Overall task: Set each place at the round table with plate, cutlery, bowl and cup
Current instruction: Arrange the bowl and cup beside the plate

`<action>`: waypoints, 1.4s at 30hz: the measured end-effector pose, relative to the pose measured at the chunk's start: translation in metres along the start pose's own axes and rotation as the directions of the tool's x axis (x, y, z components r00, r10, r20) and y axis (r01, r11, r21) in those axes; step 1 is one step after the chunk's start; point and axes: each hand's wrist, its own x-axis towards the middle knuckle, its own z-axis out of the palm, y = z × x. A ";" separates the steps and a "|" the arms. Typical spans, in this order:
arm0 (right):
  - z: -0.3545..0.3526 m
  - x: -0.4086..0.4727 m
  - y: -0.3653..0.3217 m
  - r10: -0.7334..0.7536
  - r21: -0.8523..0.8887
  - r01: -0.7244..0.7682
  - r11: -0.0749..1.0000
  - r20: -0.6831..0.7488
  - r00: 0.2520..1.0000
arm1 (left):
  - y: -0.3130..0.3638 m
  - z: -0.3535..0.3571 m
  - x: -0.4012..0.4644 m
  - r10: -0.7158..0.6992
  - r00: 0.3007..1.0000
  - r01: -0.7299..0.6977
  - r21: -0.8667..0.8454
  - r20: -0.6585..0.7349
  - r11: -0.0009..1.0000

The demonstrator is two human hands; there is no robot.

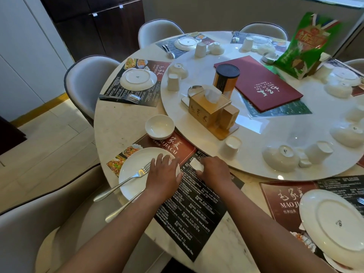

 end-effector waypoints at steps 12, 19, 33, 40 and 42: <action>-0.005 -0.001 -0.001 -0.089 -0.112 0.087 0.990 -0.013 0.996 | 0.007 -0.003 0.003 0.014 1.000 -0.014 0.008 0.002 1.000; -0.037 0.012 0.004 -0.129 -0.126 0.097 0.987 -0.274 0.953 | 0.018 -0.007 0.010 0.033 0.999 -0.033 -0.023 -0.022 0.999; -0.067 0.038 0.050 0.173 -0.231 -0.159 0.960 0.041 0.984 | 0.032 -0.010 0.018 0.103 0.994 -0.105 -0.038 -0.043 0.994; -0.067 -0.002 0.067 0.392 0.576 -0.431 0.695 0.198 0.898 | 0.038 0.001 0.016 0.129 0.991 -0.130 -0.028 -0.026 0.991; -0.051 -0.023 0.066 0.392 0.712 -0.395 0.581 0.180 0.902 | 0.040 0.004 0.014 0.134 0.991 -0.133 -0.019 0.001 0.991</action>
